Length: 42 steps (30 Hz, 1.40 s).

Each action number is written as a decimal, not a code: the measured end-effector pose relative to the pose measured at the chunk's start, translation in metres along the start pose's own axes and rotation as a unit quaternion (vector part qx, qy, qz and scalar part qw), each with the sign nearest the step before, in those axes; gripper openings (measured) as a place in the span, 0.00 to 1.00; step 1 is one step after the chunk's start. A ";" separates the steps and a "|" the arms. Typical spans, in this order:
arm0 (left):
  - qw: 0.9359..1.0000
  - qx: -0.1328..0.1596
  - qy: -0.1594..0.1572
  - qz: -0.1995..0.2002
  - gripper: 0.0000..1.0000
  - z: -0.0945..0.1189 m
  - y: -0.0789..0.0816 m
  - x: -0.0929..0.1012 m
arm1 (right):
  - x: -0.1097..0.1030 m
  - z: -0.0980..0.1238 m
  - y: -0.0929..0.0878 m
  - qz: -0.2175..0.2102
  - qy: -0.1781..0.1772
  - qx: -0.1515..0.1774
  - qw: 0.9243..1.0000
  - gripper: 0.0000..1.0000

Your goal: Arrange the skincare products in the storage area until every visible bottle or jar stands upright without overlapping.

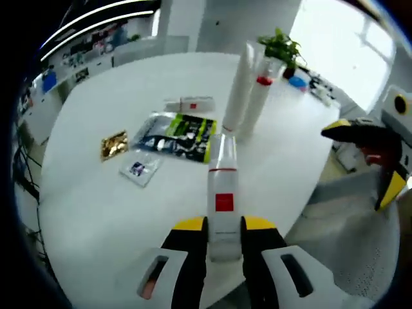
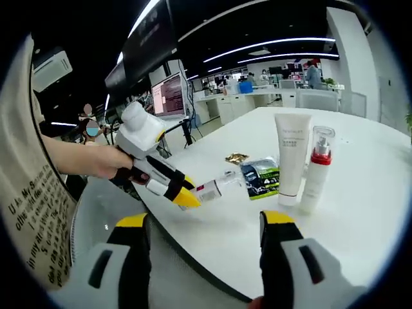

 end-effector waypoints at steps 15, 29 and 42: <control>0.996 0.077 -0.003 -0.047 0.16 0.035 0.026 0.047 | 0.004 -0.009 0.017 -0.113 0.032 0.063 0.991 0.73; 0.992 0.110 -0.013 -0.065 0.16 0.053 0.045 0.071 | 0.003 -0.004 0.033 -0.177 0.055 0.103 0.977 0.65; 0.980 0.122 0.006 -0.158 0.16 0.063 0.055 0.088 | 0.014 0.002 0.032 -0.332 0.075 0.171 0.925 0.47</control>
Point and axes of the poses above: the point that each gripper's makers call its tool centre point, and the gripper's own axes: z roughly backward along the fingers, x roughly to its right, y roughly out of its top, the point moved 3 cm from there along z, roughly backward along the fingers, and after that the axes turned 5 degrees about -x, right-handed, at the moved point
